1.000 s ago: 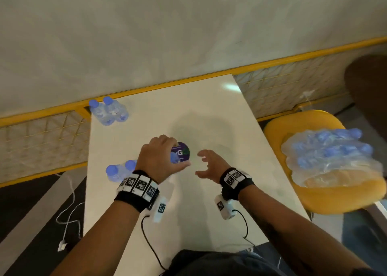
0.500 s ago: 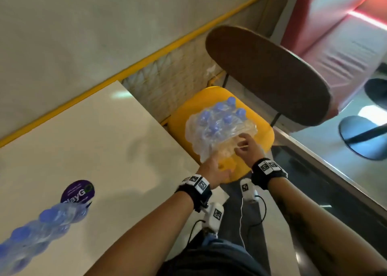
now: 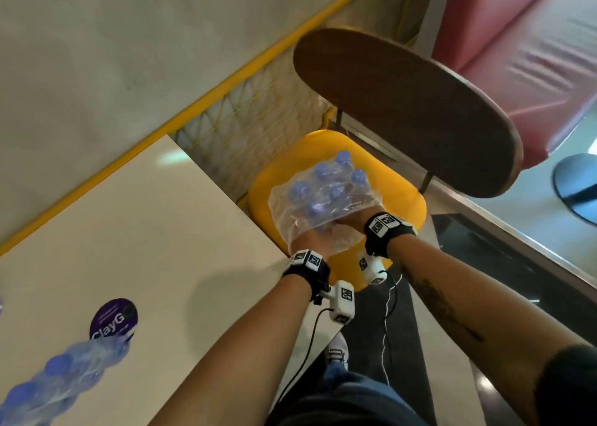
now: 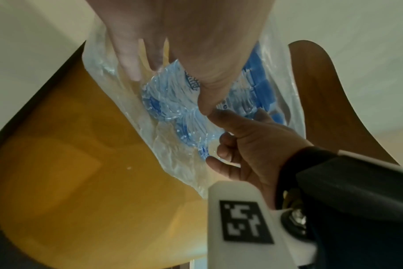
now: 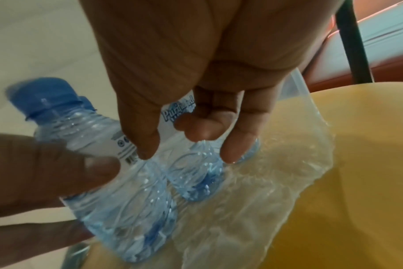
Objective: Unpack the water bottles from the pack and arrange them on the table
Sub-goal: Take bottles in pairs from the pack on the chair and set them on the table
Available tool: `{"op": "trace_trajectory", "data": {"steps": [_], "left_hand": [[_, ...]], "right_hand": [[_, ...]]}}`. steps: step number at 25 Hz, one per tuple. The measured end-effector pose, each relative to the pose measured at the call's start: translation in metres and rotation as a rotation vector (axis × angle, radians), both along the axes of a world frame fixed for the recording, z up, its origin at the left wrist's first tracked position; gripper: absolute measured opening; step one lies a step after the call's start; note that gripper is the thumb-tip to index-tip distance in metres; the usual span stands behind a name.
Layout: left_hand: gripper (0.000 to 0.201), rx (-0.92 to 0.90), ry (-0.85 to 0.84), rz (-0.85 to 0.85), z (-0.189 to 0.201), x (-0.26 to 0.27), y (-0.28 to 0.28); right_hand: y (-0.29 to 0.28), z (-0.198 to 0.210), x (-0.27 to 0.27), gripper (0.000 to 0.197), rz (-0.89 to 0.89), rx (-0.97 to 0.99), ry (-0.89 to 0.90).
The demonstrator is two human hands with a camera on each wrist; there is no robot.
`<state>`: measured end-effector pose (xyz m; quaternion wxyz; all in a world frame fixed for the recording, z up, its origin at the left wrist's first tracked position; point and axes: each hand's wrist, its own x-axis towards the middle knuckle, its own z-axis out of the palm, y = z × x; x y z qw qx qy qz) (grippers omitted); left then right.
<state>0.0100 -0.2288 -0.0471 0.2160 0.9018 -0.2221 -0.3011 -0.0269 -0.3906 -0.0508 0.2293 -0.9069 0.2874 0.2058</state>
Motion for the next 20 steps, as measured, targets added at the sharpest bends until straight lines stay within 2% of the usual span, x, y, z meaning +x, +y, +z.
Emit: {"op": "trace_trajectory", "data": {"steps": [2, 4, 5, 7, 10, 12, 14, 17, 18, 19, 20], "left_hand": [[0.036, 0.011, -0.045, 0.01, 0.0, 0.004, 0.001], [0.022, -0.056, 0.01, 0.032, 0.007, -0.001, 0.007], [0.022, -0.117, 0.063, 0.037, 0.008, -0.003, 0.013], [0.046, -0.266, 0.118, -0.03, 0.012, -0.011, 0.029], [0.068, -0.378, 0.197, -0.146, 0.031, -0.022, 0.056], [0.072, -0.414, 0.23, -0.159, 0.048, -0.025, 0.084], [0.063, -0.397, 0.203, -0.102, 0.056, -0.03, 0.125], [0.054, -0.385, 0.126, 0.063, 0.061, -0.025, 0.199], [0.054, -0.384, 0.097, 0.13, 0.061, -0.022, 0.23], [0.054, -0.386, 0.066, 0.232, 0.06, -0.02, 0.284], [0.054, -0.383, 0.054, 0.272, 0.058, -0.018, 0.309]], "right_hand": [[0.0, -0.001, 0.0, 0.074, 0.001, 0.0, -0.013], [0.004, -0.001, -0.008, 0.061, -0.087, 0.011, -0.019], [0.008, 0.005, -0.014, 0.055, -0.135, 0.034, -0.06], [0.015, 0.003, -0.029, 0.048, -0.228, 0.103, -0.187], [0.029, 0.013, -0.051, 0.059, -0.228, 0.163, -0.328], [0.049, 0.031, -0.063, 0.059, -0.181, 0.173, -0.348], [0.077, 0.04, -0.075, 0.052, -0.101, 0.167, -0.373], [0.129, 0.057, -0.082, 0.054, 0.011, 0.153, -0.317], [0.151, 0.061, -0.08, 0.056, 0.08, 0.175, -0.317], [0.194, 0.063, -0.066, 0.056, 0.188, 0.208, -0.293], [0.215, 0.065, -0.061, 0.055, 0.245, 0.226, -0.285]]}}
